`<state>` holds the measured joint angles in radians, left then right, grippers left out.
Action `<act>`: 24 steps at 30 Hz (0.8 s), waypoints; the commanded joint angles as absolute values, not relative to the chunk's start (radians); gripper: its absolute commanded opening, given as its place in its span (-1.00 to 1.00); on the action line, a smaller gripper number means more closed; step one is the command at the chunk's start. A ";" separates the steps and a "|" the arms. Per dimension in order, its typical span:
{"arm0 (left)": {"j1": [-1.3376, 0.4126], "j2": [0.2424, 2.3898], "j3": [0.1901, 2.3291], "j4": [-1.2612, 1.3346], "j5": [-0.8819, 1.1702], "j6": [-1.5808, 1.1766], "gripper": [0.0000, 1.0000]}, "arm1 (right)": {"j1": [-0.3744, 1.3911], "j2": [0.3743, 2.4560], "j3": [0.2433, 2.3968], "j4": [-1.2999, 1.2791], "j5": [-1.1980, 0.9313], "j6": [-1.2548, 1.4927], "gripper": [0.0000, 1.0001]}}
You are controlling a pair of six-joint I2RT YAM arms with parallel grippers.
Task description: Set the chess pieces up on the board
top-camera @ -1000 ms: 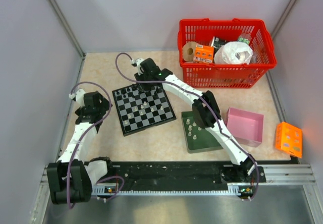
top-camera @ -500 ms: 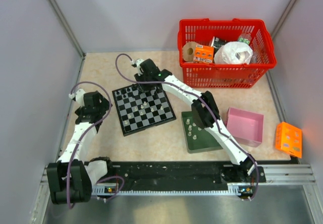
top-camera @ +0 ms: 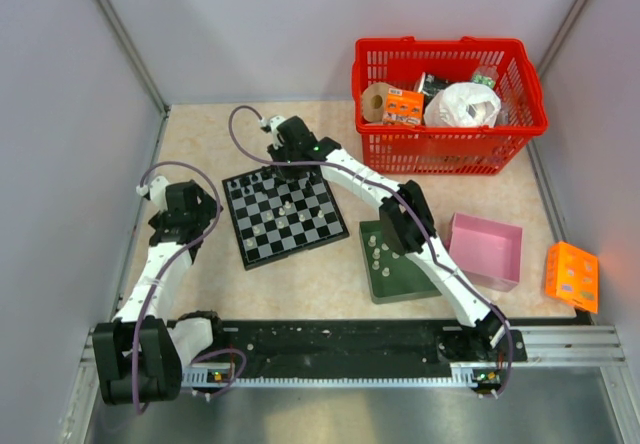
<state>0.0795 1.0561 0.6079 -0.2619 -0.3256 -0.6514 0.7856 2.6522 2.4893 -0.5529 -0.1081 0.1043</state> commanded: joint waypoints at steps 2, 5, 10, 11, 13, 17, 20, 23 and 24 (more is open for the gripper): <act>0.084 1.058 0.646 -0.244 -0.316 -0.647 0.96 | 0.795 2.628 2.540 -0.489 -0.072 0.095 -0.72; 0.084 1.060 0.649 -0.245 -0.316 -0.647 0.95 | 0.793 2.626 2.540 -0.471 -0.054 0.098 -0.75; 0.084 1.060 0.650 -0.249 -0.313 -0.649 0.95 | 0.787 2.626 2.539 -0.450 -0.018 0.110 -0.78; 0.083 1.058 0.649 -0.250 -0.313 -0.649 0.95 | 0.782 2.626 2.540 -0.445 -0.015 0.115 -0.77; 0.084 1.062 0.650 -0.252 -0.310 -0.649 0.95 | 0.776 2.625 2.540 -0.437 -0.009 0.123 -0.78; 0.084 1.062 0.652 -0.250 -0.310 -0.649 0.95 | 0.767 2.626 2.539 -0.430 -0.005 0.130 -0.78; 0.084 1.063 0.650 -0.250 -0.310 -0.650 0.95 | 0.765 2.632 2.539 -0.428 -0.005 0.132 -0.78; 0.084 1.065 0.652 -0.250 -0.307 -0.650 0.95 | 0.764 2.641 2.540 -0.430 -0.003 0.132 -0.78; 0.084 1.063 0.653 -0.250 -0.308 -0.649 0.95 | 0.762 2.645 2.539 -0.428 0.023 0.135 -0.78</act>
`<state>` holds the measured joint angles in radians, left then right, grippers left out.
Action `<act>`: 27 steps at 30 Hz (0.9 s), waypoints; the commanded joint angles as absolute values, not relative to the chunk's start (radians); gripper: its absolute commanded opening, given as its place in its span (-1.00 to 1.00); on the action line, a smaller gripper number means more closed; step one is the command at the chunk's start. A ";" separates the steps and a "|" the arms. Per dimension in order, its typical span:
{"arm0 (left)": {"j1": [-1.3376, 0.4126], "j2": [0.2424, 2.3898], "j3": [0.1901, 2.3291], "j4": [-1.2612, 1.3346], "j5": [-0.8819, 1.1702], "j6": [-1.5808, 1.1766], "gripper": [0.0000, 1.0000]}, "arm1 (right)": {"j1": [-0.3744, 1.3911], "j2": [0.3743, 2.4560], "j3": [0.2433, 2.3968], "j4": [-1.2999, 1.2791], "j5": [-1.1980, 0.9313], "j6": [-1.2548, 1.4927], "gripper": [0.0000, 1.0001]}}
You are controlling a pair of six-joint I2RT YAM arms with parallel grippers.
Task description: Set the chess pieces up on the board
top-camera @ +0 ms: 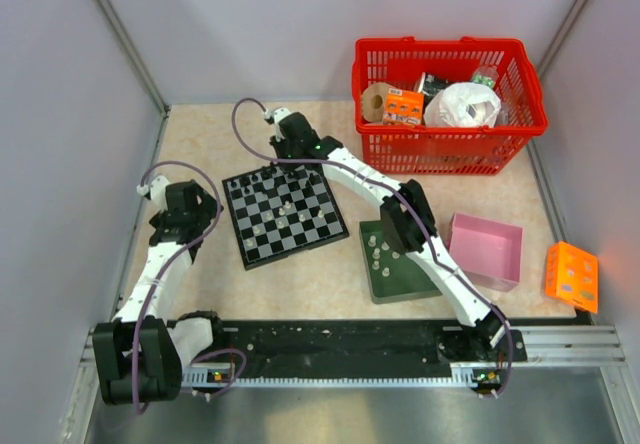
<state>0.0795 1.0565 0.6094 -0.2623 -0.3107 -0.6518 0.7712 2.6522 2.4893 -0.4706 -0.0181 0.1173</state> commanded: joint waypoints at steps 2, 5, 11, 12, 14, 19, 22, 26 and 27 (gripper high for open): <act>0.084 1.065 0.653 -0.252 -0.307 -0.649 0.95 | 0.756 2.651 2.539 -0.422 0.023 0.138 -0.78; 0.084 1.066 0.658 -0.253 -0.305 -0.650 0.95 | 0.752 2.660 2.540 -0.416 0.018 0.147 -0.78; 0.083 1.068 0.658 -0.255 -0.302 -0.650 0.95 | 0.750 2.672 2.540 -0.413 0.011 0.150 -0.78; 0.084 1.068 0.658 -0.255 -0.299 -0.650 0.94 | 0.750 2.674 2.540 -0.413 0.012 0.150 -0.78; 0.084 1.069 0.660 -0.255 -0.299 -0.652 0.94 | 0.750 2.678 2.542 -0.410 0.012 0.150 -0.77; 0.084 1.066 0.661 -0.259 -0.302 -0.650 0.94 | 0.750 2.683 2.542 -0.408 0.005 0.155 -0.77; 0.084 1.066 0.660 -0.259 -0.302 -0.649 0.95 | 0.750 2.684 2.540 -0.413 0.006 0.160 -0.76; 0.084 1.066 0.660 -0.259 -0.305 -0.649 0.94 | 0.750 2.688 2.540 -0.417 0.005 0.158 -0.76; 0.084 1.065 0.658 -0.259 -0.304 -0.650 0.95 | 0.750 2.688 2.539 -0.417 0.003 0.158 -0.76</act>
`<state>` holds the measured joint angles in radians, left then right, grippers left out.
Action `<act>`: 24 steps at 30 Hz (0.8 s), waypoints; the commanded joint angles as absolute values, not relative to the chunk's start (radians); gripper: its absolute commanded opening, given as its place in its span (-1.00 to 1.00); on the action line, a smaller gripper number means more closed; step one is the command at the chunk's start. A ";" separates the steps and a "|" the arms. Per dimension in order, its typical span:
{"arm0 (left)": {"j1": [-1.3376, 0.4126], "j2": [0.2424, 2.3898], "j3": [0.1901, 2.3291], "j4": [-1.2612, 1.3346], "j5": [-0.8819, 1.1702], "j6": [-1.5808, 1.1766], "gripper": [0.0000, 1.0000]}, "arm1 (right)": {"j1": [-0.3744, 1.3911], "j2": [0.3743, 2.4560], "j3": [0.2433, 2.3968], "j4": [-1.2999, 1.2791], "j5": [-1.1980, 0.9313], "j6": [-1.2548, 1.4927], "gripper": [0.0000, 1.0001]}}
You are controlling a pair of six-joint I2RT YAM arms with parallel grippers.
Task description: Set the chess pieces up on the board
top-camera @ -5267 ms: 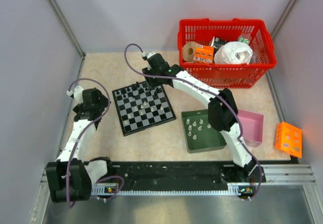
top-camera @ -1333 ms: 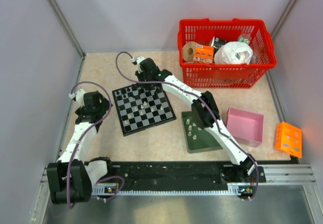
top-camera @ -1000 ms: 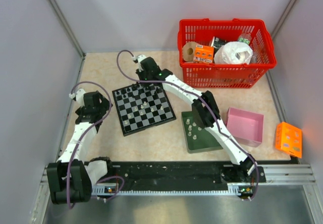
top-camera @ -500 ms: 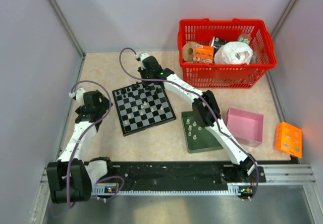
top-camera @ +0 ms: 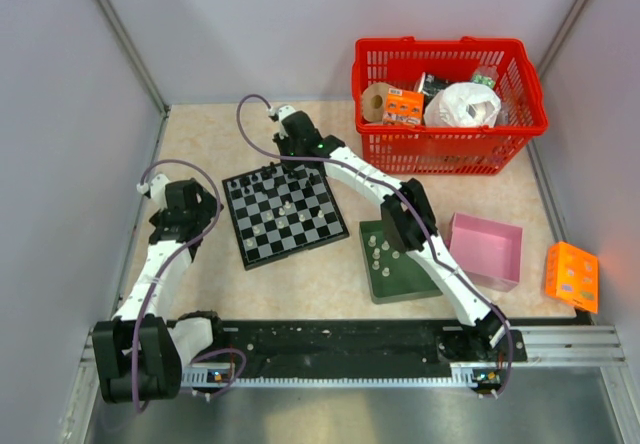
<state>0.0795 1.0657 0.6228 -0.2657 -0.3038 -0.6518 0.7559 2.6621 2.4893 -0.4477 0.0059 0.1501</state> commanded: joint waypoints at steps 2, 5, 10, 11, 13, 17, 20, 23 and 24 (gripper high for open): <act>0.084 1.068 0.658 -0.258 -0.302 -0.652 0.94 | 0.750 2.689 2.539 -0.425 0.006 0.160 -0.76; 0.084 1.066 0.658 -0.258 -0.304 -0.653 0.94 | 0.750 2.691 2.536 -0.430 0.009 0.156 -0.75; 0.084 1.065 0.655 -0.256 -0.304 -0.653 0.94 | 0.752 2.692 2.533 -0.434 0.008 0.153 -0.67; 0.084 1.065 0.653 -0.256 -0.304 -0.653 0.94 | 0.750 2.691 2.533 -0.434 0.006 0.153 -0.67; 0.084 1.065 0.653 -0.256 -0.302 -0.653 0.94 | 0.750 2.689 2.531 -0.436 0.003 0.153 -0.64; 0.084 1.066 0.653 -0.256 -0.304 -0.653 0.94 | 0.750 2.686 2.534 -0.434 0.003 0.155 -0.61; 0.084 1.065 0.653 -0.258 -0.302 -0.653 0.95 | 0.749 2.684 2.533 -0.434 0.005 0.158 -0.60; 0.084 1.065 0.653 -0.258 -0.304 -0.653 0.94 | 0.750 2.669 2.533 -0.437 -0.028 0.160 -0.51; 0.084 1.065 0.653 -0.258 -0.304 -0.652 0.94 | 0.752 2.658 2.534 -0.437 -0.028 0.158 -0.50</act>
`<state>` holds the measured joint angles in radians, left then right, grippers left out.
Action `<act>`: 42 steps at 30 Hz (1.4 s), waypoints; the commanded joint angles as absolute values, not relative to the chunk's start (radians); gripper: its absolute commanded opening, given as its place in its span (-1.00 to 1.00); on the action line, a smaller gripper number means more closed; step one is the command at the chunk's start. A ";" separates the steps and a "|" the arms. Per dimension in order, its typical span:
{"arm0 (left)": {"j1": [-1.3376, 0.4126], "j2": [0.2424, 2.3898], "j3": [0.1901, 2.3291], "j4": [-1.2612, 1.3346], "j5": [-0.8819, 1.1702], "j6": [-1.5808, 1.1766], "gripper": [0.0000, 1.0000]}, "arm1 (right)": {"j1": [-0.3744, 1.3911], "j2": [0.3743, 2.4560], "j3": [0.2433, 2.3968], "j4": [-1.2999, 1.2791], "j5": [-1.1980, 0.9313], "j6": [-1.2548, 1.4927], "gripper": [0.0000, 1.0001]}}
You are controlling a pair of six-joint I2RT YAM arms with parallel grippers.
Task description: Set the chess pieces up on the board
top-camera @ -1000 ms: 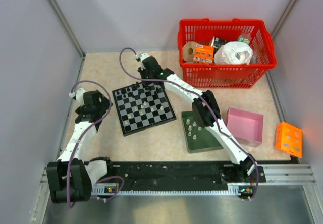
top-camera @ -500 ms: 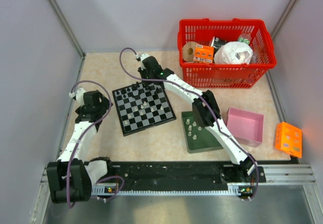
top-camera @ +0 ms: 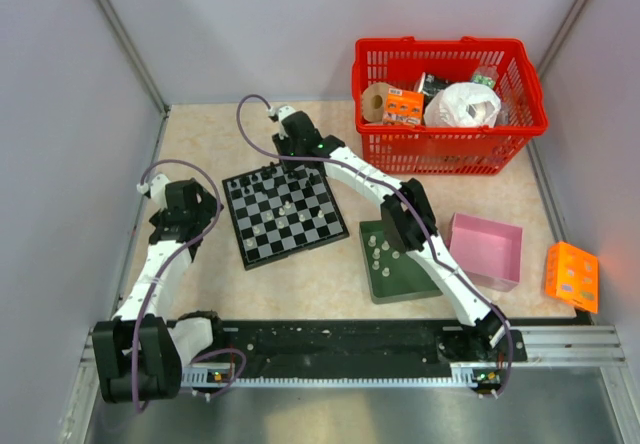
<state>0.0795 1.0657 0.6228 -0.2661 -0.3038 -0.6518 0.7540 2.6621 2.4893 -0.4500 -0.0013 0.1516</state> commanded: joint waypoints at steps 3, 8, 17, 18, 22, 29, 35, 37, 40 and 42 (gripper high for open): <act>0.084 1.063 0.655 -0.261 -0.302 -0.653 0.94 | 0.752 2.610 2.534 -0.436 -0.025 0.146 -0.42; 0.084 1.058 0.658 -0.264 -0.304 -0.655 0.94 | 0.750 2.522 2.514 -0.439 -0.014 0.109 -0.33; 0.084 1.054 0.658 -0.268 -0.301 -0.654 0.94 | 0.747 2.413 2.350 -0.453 -0.005 0.118 -0.30; 0.084 1.051 0.660 -0.270 -0.302 -0.653 0.94 | 0.749 2.402 2.330 -0.451 -0.005 0.120 -0.31; 0.084 1.049 0.660 -0.270 -0.307 -0.650 0.94 | 0.747 2.378 2.269 -0.474 -0.011 0.124 -0.31; 0.084 1.052 0.664 -0.273 -0.301 -0.650 0.94 | 0.744 2.388 2.232 -0.497 -0.031 0.141 -0.34; 0.084 1.046 0.664 -0.275 -0.304 -0.647 0.94 | 0.739 2.411 2.255 -0.502 -0.040 0.141 -0.37; 0.084 1.045 0.663 -0.276 -0.305 -0.647 0.94 | 0.739 2.418 2.261 -0.503 -0.043 0.143 -0.40; 0.084 1.046 0.663 -0.278 -0.305 -0.646 0.94 | 0.739 2.428 2.269 -0.512 -0.049 0.141 -0.42; 0.084 1.045 0.664 -0.278 -0.304 -0.647 0.94 | 0.739 2.436 2.272 -0.515 -0.055 0.143 -0.42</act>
<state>0.0799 1.0649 0.6247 -0.2920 -0.3035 -0.6518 0.7456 2.4378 2.2253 -0.5224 -0.0330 0.1349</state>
